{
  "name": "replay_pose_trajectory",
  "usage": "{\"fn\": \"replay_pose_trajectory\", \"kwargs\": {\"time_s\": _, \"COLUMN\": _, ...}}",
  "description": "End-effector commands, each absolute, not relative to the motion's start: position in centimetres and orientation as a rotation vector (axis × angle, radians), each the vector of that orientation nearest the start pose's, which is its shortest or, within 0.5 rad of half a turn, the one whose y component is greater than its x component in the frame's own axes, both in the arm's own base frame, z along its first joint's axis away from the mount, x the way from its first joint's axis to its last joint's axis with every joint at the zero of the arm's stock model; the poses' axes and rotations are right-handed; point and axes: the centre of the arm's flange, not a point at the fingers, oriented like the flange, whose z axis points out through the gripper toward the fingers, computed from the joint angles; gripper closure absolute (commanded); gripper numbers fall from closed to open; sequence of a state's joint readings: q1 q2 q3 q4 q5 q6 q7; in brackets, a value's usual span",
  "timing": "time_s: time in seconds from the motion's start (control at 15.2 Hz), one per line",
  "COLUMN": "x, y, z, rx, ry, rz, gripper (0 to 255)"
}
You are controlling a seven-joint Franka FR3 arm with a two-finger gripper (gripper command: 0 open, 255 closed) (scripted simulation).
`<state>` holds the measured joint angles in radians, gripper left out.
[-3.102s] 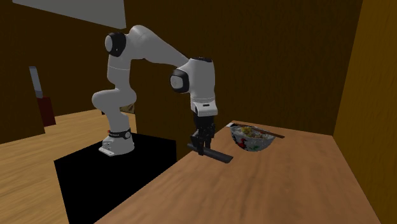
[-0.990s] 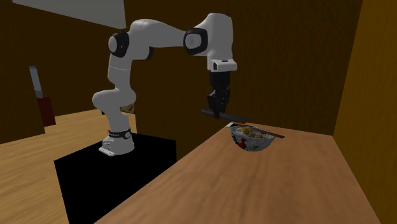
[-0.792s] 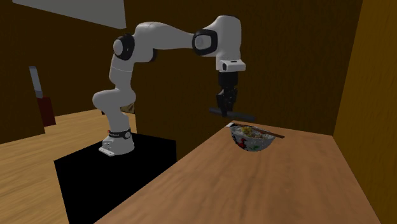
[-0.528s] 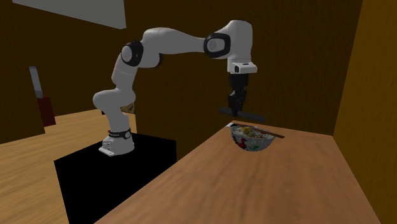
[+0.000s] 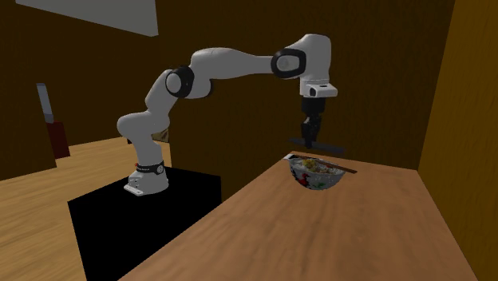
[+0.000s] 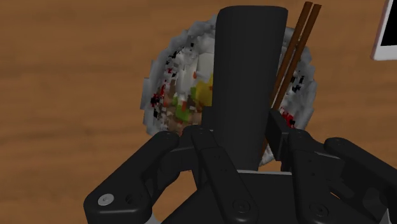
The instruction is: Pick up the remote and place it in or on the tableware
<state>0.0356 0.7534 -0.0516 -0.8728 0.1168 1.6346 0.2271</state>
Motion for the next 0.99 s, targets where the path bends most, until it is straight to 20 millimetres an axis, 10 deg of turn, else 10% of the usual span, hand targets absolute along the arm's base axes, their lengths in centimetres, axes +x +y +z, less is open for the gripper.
{"fn": "replay_pose_trajectory", "kwargs": {"time_s": 0.0, "x": 75.5, "y": 1.5, "z": 45.2, "rx": -3.038, "ry": 0.361, "rz": -0.001, "gripper": 255}}
{"fn": "replay_pose_trajectory", "kwargs": {"time_s": 0.92, "x": 75.5, "y": 1.5, "z": 41.8, "rx": -3.038, "ry": 0.361, "rz": -0.001, "gripper": 255}}
